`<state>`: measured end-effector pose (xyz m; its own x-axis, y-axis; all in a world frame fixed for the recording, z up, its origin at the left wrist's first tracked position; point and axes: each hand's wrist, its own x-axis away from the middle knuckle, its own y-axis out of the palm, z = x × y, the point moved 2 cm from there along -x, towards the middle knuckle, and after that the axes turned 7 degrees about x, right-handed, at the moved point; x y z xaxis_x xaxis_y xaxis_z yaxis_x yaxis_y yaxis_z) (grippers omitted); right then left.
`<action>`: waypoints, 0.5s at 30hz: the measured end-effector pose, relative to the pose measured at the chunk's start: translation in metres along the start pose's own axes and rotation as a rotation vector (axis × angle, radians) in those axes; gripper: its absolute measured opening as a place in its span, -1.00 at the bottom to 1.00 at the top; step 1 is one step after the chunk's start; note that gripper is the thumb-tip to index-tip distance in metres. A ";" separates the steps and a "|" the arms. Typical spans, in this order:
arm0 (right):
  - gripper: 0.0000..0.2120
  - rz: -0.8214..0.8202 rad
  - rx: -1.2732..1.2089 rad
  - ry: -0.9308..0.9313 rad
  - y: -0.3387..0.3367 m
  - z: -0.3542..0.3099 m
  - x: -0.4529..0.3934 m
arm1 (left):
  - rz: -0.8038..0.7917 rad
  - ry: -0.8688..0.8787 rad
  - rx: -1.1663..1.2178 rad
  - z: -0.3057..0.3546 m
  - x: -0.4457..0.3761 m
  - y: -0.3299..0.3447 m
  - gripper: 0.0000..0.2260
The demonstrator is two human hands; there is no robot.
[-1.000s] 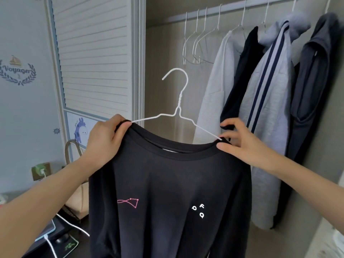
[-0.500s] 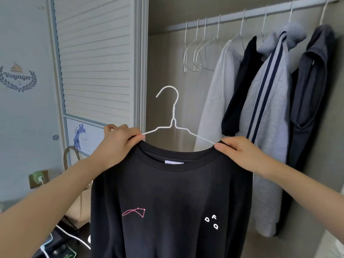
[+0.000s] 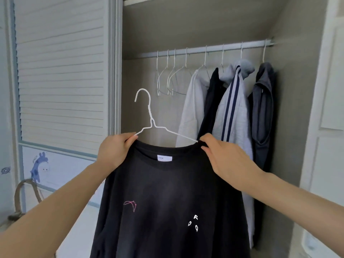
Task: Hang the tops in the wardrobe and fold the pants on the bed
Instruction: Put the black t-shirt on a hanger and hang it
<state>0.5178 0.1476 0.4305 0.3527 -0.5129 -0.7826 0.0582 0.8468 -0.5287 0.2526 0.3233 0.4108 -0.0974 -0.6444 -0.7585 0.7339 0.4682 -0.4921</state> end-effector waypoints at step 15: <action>-0.83 -0.094 -1.306 1.096 -0.024 -0.036 -0.141 | -0.414 0.125 1.023 0.108 0.073 0.009 -0.23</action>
<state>0.4329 0.1946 0.5417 -0.3987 -0.8723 -0.2830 -0.9032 0.4269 -0.0434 0.3253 0.2153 0.3973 -0.4878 -0.5435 -0.6831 0.8323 -0.5255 -0.1762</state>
